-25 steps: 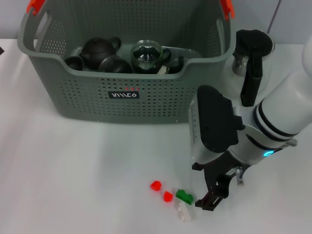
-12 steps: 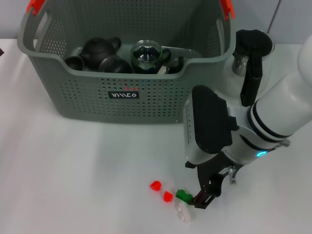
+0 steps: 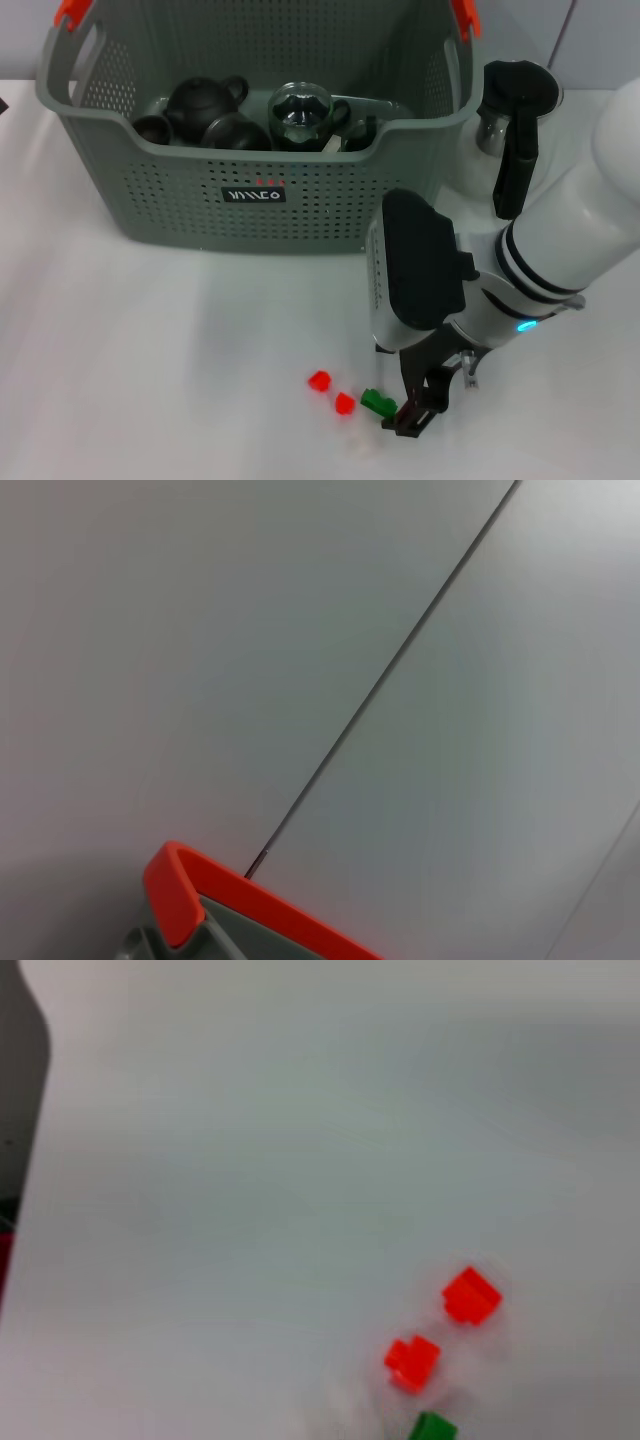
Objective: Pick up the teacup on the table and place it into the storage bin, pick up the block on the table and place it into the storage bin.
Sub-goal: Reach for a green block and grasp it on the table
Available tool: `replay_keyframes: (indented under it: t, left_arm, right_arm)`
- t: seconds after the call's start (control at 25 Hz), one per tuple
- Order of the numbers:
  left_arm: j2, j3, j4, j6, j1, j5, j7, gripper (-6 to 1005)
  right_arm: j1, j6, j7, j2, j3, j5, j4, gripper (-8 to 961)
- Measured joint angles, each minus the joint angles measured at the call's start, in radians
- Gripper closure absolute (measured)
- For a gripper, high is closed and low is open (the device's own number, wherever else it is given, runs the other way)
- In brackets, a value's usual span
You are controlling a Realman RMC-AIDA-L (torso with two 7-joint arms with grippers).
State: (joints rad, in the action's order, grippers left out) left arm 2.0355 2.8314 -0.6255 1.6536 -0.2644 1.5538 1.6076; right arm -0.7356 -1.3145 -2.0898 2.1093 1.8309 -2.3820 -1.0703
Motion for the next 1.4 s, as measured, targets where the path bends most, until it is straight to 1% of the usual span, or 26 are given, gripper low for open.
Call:
replay_keyframes:
  t: [0.28, 0.6, 0.88, 1.4]
  left_arm:
    - [0.0, -0.002, 0.0, 0.0, 0.001, 0.0, 0.0, 78]
    - [0.0, -0.002, 0.0, 0.0, 0.002, 0.0, 0.0, 78]
    - [0.0, 0.001, 0.001, 0.0, 0.002, 0.0, 0.0, 79]
    - [0.0, -0.003, 0.015, 0.0, 0.002, 0.0, -0.012, 79]
  right_arm:
    - [0.0, 0.053, -0.052, -0.004, 0.008, -0.029, 0.001, 12]
    - [0.016, 0.042, -0.057, -0.007, -0.001, -0.025, -0.056, 30]
    - [0.016, 0.006, -0.043, -0.004, 0.02, -0.009, -0.055, 61]
    - [0.018, 0.004, -0.046, -0.001, 0.051, 0.004, -0.049, 117]
